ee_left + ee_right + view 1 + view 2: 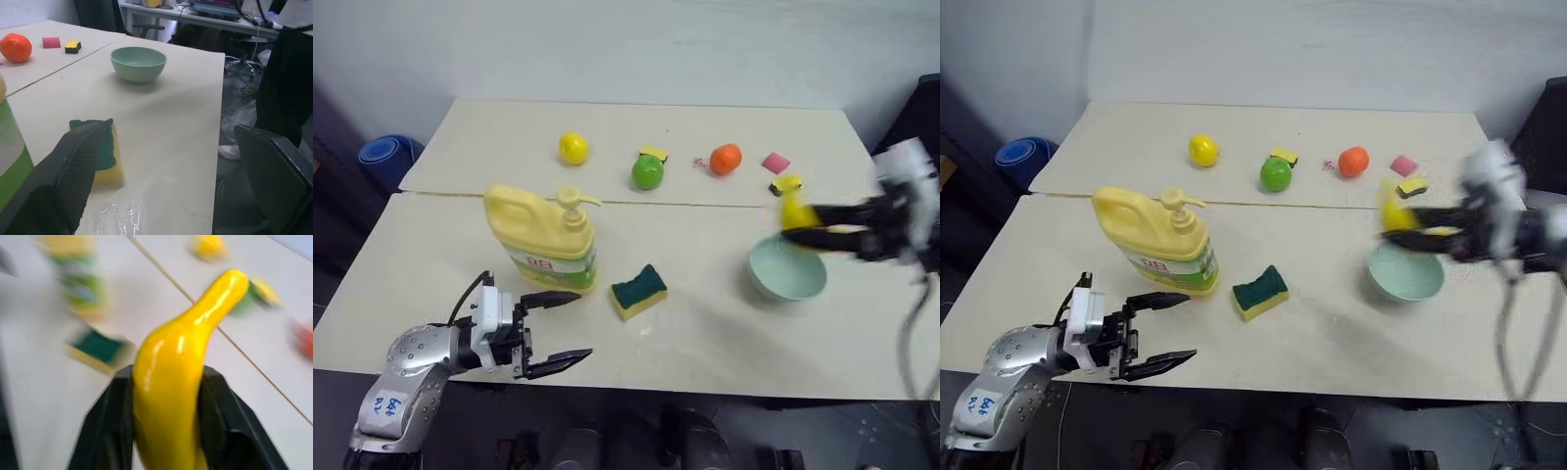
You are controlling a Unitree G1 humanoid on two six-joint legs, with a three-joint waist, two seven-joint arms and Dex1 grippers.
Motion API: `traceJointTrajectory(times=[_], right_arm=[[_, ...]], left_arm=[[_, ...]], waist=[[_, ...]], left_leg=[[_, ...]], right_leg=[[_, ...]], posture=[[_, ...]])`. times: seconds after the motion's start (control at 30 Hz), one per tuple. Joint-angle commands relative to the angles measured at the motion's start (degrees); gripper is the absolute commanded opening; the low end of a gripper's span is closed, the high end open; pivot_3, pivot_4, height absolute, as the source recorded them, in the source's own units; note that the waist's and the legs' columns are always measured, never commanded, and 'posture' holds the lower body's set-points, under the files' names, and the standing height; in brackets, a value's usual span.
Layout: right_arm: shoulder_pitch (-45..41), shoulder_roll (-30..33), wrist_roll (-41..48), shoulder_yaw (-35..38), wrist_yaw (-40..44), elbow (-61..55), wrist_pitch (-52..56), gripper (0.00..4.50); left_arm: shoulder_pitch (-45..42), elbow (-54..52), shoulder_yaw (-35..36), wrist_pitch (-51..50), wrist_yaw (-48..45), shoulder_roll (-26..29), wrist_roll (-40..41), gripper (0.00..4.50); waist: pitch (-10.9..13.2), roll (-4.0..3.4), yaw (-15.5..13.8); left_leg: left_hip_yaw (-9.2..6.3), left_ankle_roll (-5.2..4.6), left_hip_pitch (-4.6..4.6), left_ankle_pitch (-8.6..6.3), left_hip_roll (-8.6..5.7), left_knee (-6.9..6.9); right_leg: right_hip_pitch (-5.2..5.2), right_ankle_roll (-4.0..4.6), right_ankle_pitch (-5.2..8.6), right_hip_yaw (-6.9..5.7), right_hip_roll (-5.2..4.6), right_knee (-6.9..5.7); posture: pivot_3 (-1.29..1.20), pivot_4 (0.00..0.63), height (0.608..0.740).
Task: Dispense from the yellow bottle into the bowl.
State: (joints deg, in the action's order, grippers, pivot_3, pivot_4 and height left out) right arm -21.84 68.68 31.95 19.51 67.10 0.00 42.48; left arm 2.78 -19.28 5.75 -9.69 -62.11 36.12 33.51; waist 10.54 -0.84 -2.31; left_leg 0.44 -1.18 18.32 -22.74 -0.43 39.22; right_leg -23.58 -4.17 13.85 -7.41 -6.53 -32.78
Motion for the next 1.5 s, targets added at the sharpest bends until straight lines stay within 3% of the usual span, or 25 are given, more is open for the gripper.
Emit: traceJointTrajectory(times=[0.03,0.13,0.23,0.4,0.53,0.57,0.7,0.77,0.83,1.03,1.17,1.23,1.33,1.5], right_arm=[[2.27,1.19,-9.11,-3.3,-2.9,12.73,-6.78,1.28],[-1.66,-1.12,-18.97,-10.15,-8.2,27.5,-17.42,1.28],[-7.6,-5.76,-22.3,-13.6,-10.39,39.17,-21.15,1.28],[-10.59,-7.51,-24.0,-14.57,-9.1,43.68,-24.3,3.01],[-6.54,-4.41,-18.63,-11.08,-0.66,31.25,-22.97,4.4],[-5.47,-4.07,-17.19,-10.06,1.1,28.19,-22.22,4.46],[-2.76,-5.71,-10.06,-10.33,7.07,7.21,-20.07,4.46],[-4.69,-11.23,-9.9,-18.29,9.68,-2.34,-22.45,4.46],[-7.56,-15.81,-16.61,-26.75,7.76,-5.29,-23.94,4.46],[-15.09,-30.06,-29.83,-41.81,1.68,0.66,-29.99,4.46],[-20.57,-40.33,-36.21,-47.39,-3.84,9.94,-31.59,4.46],[-22.33,-42.44,-38.83,-49.87,-3.36,14.29,-34.09,4.46],[-24.77,-45.73,-41.16,-53.11,-1.51,20.5,-31.76,3.86],[-26.19,-46.5,-41.63,-51.73,-0.89,22.49,-34.14,2.07]], left_arm=[[-1.92,0.63,-1.3,-0.3,-0.2,-0.91,0.3,4.5],[-2.92,1.62,-1.86,0.3,-0.42,-1.3,-0.29,4.5],[-3.46,2.77,-1.41,1.84,-0.26,-1.62,-1.05,4.5],[-2.26,2.32,0.33,0.81,-0.27,-0.73,0.67,4.5],[0.0,1.95,2.59,-0.02,0.69,0.16,0.96,4.5],[0.27,1.95,2.9,0.08,0.87,0.13,0.85,4.5],[1.89,2.46,5.32,2.49,2.64,-0.73,-0.41,4.5],[3.5,2.71,6.18,3.43,3.06,-0.67,-1.09,4.5],[4.77,2.67,6.79,3.26,3.27,-0.42,-0.9,4.5],[5.38,3.13,7.45,2.84,4.69,-0.35,-1.15,4.5],[5.19,3.63,7.81,3.28,6.14,-1.1,-1.66,4.5],[5.07,3.71,7.84,3.22,6.42,-1.31,-1.7,4.5],[4.95,3.28,7.24,2.72,6.74,-1.45,-1.92,4.5],[3.73,2.15,6.51,1.7,7.78,-1.32,-1.94,4.5]], waist=[[-0.06,0.09,0.97],[0.0,0.0,2.0],[0.1,-0.14,2.71],[0.18,-0.35,2.41],[0.17,-0.37,2.23],[0.16,-0.38,2.15],[0.16,-0.36,2.09],[0.13,-0.25,2.67],[0.11,-0.03,2.97],[0.11,-0.02,1.47],[0.05,0.07,1.99],[0.04,0.09,2.3],[0.04,0.1,2.54],[0.04,0.1,2.75]], left_leg=[[0.06,-0.01,0.0,-0.01,0.01,-0.02],[0.38,-0.08,-0.01,0.03,-0.03,-0.01],[0.68,-0.01,-0.05,0.1,-0.03,-0.02],[0.77,0.16,-0.13,0.25,0.09,-0.02],[0.72,0.16,-0.14,0.25,0.09,-0.01],[0.67,0.15,-0.16,0.25,0.08,-0.01],[0.55,0.17,-0.15,0.23,0.09,-0.01],[0.55,0.2,-0.16,0.21,0.11,-0.02],[0.63,0.44,-0.21,0.03,0.37,-0.05],[0.49,0.37,0.06,0.13,0.23,0.02],[0.49,0.33,0.03,0.17,0.18,0.03],[0.47,0.3,0.04,0.19,0.16,0.03],[0.45,0.28,0.03,0.2,0.15,0.04],[0.43,0.32,0.0,0.22,0.17,0.03]], right_leg=[[0.0,0.0,0.0,0.02,0.03,0.02],[0.01,-0.12,-0.07,0.23,0.06,-0.05],[0.02,-0.15,-0.08,0.53,0.18,-0.23],[-0.05,-0.1,-0.11,0.64,0.32,-0.38],[-0.1,-0.12,-0.13,0.6,0.32,-0.26],[-0.12,-0.14,-0.13,0.58,0.31,-0.24],[-0.08,-0.15,-0.14,0.51,0.29,-0.16],[-0.08,-0.15,-0.14,0.53,0.29,-0.18],[0.09,-0.04,-0.1,0.6,0.57,-0.17],[-0.42,0.03,-0.13,0.52,0.49,-0.34],[-0.35,0.0,-0.16,0.5,0.45,-0.35],[-0.34,0.0,-0.16,0.49,0.4,-0.45],[-0.34,0.0,-0.16,0.46,0.4,-0.48],[-0.35,0.03,-0.14,0.46,0.4,-0.6]], posture=[[0.0,0.15,0.74],[0.0,0.15,0.74],[0.0,0.15,0.74],[0.0,0.15,0.74],[0.0,0.15,0.74],[0.0,0.15,0.74],[0.0,0.15,0.74],[0.0,0.15,0.74],[0.0,0.15,0.74],[0.0,0.15,0.74],[0.0,0.15,0.74],[0.0,0.15,0.74],[0.0,0.15,0.74],[0.0,0.15,0.74]])
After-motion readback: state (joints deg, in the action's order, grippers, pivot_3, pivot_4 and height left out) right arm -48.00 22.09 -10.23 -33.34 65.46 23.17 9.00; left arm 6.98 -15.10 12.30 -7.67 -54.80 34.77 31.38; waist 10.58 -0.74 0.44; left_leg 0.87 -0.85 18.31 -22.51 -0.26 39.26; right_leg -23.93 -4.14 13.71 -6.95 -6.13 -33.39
